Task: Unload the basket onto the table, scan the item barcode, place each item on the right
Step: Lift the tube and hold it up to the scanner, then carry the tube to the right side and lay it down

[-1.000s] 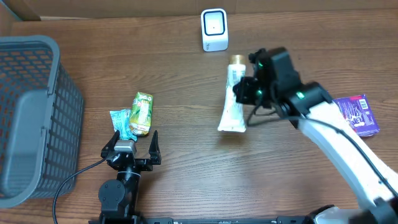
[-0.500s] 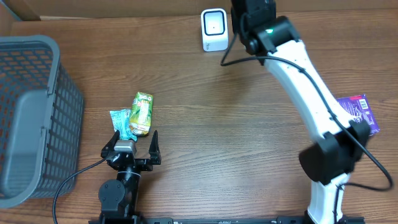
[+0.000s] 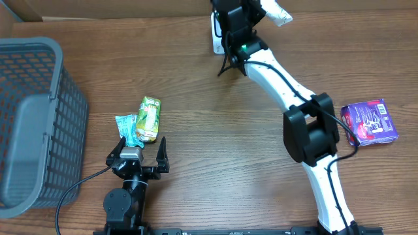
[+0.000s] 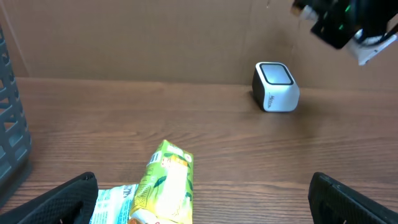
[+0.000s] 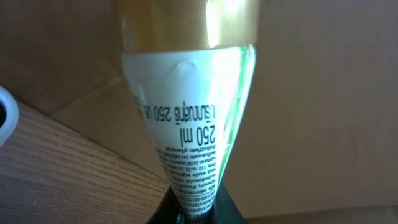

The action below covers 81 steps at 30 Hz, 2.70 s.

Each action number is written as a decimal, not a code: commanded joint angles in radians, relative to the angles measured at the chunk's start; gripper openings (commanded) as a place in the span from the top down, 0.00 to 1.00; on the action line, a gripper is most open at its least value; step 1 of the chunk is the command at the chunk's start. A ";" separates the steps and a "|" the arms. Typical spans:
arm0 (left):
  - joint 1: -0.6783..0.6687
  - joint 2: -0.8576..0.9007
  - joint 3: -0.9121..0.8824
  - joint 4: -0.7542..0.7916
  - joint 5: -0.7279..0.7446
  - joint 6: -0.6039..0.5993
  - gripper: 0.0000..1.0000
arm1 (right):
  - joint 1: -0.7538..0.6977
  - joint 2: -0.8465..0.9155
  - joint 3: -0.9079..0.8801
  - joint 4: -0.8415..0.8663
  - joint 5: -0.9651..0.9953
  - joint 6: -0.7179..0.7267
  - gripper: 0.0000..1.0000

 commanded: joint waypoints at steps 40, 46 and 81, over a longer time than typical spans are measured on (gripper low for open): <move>0.007 -0.009 -0.006 0.003 -0.006 -0.018 0.00 | 0.093 -0.183 0.024 -0.305 -0.187 0.122 0.96; 0.007 -0.009 -0.006 0.003 -0.006 -0.018 0.00 | 0.114 -0.404 0.024 -0.582 -0.244 0.547 0.96; 0.007 -0.009 -0.006 0.003 -0.006 -0.018 0.01 | -0.683 -0.577 -0.703 -0.774 -0.729 1.642 0.52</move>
